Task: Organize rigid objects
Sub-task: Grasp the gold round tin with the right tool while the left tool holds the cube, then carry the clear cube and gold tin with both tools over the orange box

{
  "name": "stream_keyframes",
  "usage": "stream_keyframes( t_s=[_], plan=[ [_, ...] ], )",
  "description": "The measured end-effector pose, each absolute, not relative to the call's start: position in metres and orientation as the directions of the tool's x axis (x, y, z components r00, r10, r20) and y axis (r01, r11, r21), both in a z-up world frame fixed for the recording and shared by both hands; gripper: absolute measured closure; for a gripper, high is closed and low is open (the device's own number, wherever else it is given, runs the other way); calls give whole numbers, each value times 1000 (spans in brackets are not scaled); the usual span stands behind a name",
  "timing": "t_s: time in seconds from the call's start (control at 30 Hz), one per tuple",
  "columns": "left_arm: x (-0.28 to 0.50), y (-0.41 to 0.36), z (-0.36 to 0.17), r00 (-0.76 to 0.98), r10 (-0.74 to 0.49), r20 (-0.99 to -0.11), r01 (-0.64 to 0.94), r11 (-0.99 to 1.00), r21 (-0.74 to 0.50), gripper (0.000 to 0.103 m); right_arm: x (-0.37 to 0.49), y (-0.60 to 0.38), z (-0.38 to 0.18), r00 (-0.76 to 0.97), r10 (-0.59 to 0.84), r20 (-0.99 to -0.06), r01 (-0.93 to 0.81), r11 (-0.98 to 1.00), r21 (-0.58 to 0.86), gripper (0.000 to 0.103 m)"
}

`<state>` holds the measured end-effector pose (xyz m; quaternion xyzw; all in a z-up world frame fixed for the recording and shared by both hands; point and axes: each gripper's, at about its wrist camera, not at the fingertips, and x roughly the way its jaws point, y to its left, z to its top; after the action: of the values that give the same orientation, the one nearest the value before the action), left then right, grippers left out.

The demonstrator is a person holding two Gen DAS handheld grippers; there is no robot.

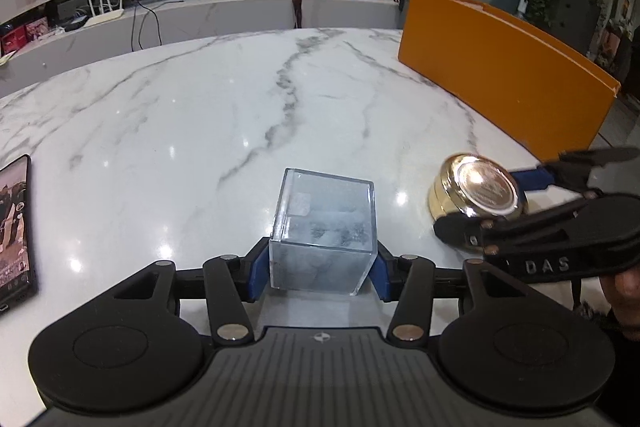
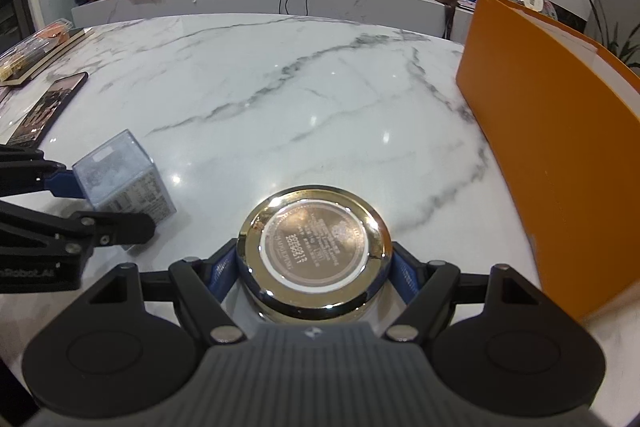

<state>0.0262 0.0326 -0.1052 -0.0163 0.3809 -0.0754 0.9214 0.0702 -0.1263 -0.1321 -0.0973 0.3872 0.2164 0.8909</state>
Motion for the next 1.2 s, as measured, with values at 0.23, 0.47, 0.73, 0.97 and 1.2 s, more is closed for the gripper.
stream_keyframes(
  t_s=[0.23, 0.47, 0.73, 0.97, 1.2],
  plan=[
    [31, 30, -106, 720, -145, -679, 129, 989, -73, 35, 62, -130, -134, 623, 307, -719, -439, 898, 3, 28],
    [31, 23, -107, 731, -131, -670, 150, 988, -29, 48, 61, -126, -134, 638, 305, -707, -455, 890, -26, 28],
    [28, 17, -97, 730, -165, -663, 189, 981, -36, 49, 59, -126, -129, 638, 300, -710, -461, 887, -40, 28],
    [35, 8, -71, 753, -184, -632, 202, 978, -44, 49, 60, -146, -107, 640, 349, -684, -404, 910, 87, 28],
    [48, -7, -49, 771, -201, -604, 220, 975, -43, 49, 66, -164, -87, 669, 350, -655, -366, 923, 120, 28]
  ],
)
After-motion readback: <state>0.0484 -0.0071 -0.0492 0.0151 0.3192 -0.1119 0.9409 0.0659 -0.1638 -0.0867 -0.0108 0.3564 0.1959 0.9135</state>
